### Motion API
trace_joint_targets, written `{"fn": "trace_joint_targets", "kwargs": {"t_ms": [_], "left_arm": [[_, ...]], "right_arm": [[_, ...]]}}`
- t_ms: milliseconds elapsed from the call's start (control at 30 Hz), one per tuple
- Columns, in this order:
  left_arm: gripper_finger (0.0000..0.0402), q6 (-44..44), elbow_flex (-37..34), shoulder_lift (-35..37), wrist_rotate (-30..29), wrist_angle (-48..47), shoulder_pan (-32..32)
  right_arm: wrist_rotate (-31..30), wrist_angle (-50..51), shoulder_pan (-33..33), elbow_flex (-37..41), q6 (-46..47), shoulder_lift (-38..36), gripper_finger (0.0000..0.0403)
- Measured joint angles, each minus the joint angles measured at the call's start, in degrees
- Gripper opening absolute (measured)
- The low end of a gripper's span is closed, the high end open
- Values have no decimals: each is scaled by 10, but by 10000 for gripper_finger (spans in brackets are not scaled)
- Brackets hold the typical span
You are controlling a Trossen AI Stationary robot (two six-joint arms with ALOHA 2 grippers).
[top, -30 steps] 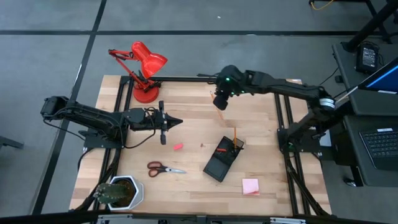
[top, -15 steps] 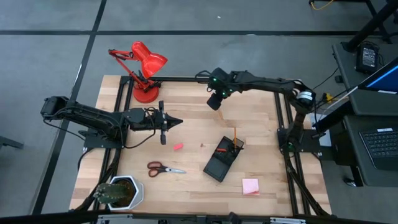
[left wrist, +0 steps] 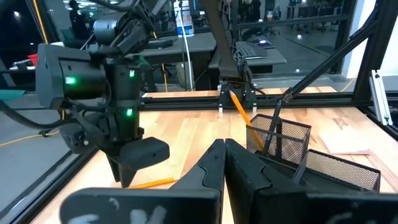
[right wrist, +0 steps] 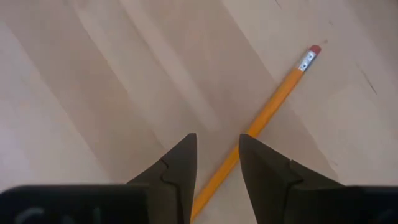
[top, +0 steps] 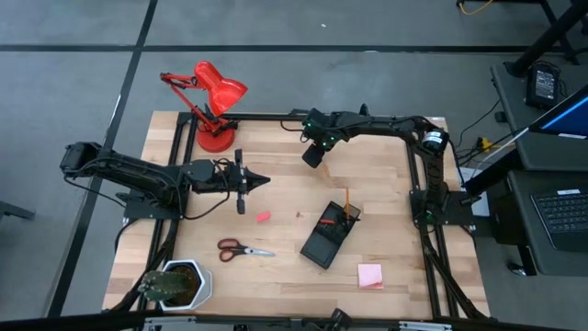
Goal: Pick and place office supplies into organizer
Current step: Put the pencil into the desk organizer
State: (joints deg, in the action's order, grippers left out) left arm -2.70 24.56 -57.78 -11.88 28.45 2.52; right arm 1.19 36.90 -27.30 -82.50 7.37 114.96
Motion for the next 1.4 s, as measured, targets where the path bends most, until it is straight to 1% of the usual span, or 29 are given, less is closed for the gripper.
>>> {"fn": "trace_joint_targets", "kwargs": {"t_ms": [233, 367, 600, 867, 1200, 1400], "left_arm": [[2, 0, 0, 0, 0, 0, 0], [4, 0, 0, 0, 0, 0, 0], [5, 0, 0, 0, 0, 0, 0], [6, 6, 0, 0, 0, -1, 0], [3, 5, 0, 0, 0, -2, 0], [6, 5, 0, 0, 0, -2, 0]], "right_arm": [[-3, -10, -16, 0, 12, 7, 123], [-31, -19, -17, 0, 14, 7, 123], [-31, -26, -17, -1, 14, 18, 123], [-31, -29, -19, 0, 11, 54, 123], [-29, -30, -25, 0, -3, 56, 123], [-45, -27, -24, -1, -17, 56, 123]]}}
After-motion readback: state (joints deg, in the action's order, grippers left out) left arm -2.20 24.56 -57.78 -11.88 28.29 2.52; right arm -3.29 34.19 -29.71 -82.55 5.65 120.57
